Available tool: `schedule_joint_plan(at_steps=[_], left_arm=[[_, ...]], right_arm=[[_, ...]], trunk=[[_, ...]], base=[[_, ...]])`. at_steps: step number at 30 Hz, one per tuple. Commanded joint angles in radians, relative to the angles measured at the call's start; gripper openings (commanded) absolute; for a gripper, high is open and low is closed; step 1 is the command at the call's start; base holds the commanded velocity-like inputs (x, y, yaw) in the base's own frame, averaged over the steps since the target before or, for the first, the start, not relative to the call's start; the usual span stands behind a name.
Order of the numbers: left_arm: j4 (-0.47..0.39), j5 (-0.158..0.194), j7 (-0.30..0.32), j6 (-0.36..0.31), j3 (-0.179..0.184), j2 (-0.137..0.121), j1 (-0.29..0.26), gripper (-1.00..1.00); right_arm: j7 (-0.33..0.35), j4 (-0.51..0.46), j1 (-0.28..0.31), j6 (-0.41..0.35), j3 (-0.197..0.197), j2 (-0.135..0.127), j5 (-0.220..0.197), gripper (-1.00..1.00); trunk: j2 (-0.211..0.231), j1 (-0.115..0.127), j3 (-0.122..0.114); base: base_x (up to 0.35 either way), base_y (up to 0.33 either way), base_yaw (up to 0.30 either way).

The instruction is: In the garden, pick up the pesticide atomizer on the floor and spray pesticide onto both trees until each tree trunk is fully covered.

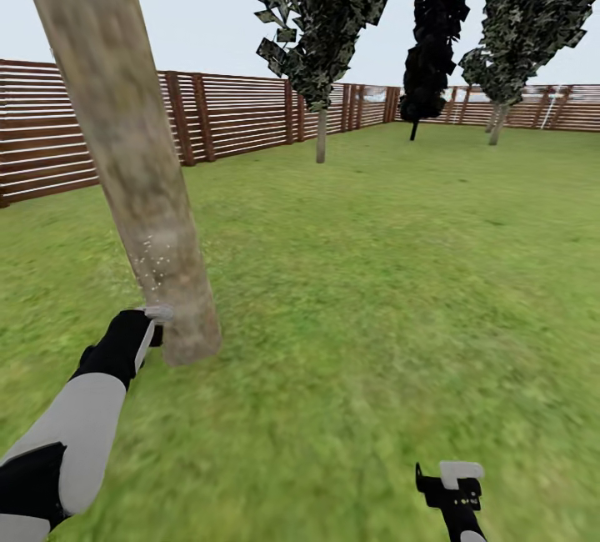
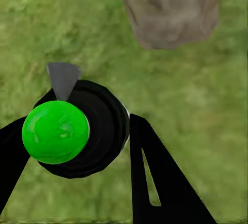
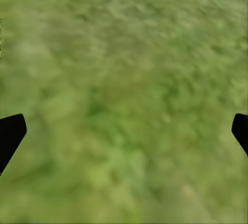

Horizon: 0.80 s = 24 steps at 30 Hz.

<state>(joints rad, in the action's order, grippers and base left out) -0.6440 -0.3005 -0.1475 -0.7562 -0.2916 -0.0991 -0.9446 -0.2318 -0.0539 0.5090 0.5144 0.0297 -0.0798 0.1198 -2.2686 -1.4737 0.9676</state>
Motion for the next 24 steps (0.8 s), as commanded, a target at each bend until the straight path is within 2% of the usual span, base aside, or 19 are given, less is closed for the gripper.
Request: schedule_joint_plan(at_steps=[1, 5, 8, 12, 14, 16, 24], left_arm=[[0.001, 0.005, -0.004, -0.003, 0.001, 0.003, 0.0, -1.0], [-0.007, 0.007, -0.005, -0.003, 0.003, 0.044, -0.001, -1.0], [-0.01, 0.009, -0.005, -0.003, 0.002, 0.057, -0.002, -1.0], [-0.011, 0.008, -0.006, -0.002, 0.0, 0.056, -0.002, -1.0], [-0.009, 0.004, -0.005, -0.001, -0.002, 0.047, -0.001, -1.0], [-0.005, 0.002, -0.006, -0.002, -0.003, 0.038, 0.001, -1.0], [-0.006, -0.001, -0.006, -0.002, -0.004, 0.035, 0.001, -1.0]], right_arm=[[-0.006, 0.0, 0.0, 0.001, 0.003, 0.0, 0.011, 1.0], [-0.006, 0.0, 0.0, 0.001, 0.003, 0.0, 0.011, 1.0], [-0.006, 0.0, 0.0, 0.001, 0.003, 0.0, 0.011, 1.0], [-0.006, 0.0, 0.0, 0.001, 0.004, 0.0, 0.011, 1.0], [-0.006, 0.001, 0.0, 0.001, 0.004, 0.0, 0.011, 1.0], [-0.006, 0.002, 0.0, 0.001, 0.004, 0.0, 0.011, 1.0], [-0.006, 0.002, 0.0, 0.001, 0.003, 0.0, 0.011, 1.0]], trunk=[[0.0, 0.0, 0.001], [0.0, 0.0, 0.001], [0.0, 0.0, 0.001], [0.0, 0.0, 0.001], [0.0, 0.0, 0.001], [0.0, 0.0, 0.001], [0.0, 0.0, 0.001]], base=[[0.05, -0.274, 0.275], [0.107, -0.272, 0.276], [0.174, -0.247, 0.265], [0.2, -0.232, 0.112], [0.185, -0.232, 0.01], [0.054, -0.262, 0.002], [0.011, -0.273, 0.032]])
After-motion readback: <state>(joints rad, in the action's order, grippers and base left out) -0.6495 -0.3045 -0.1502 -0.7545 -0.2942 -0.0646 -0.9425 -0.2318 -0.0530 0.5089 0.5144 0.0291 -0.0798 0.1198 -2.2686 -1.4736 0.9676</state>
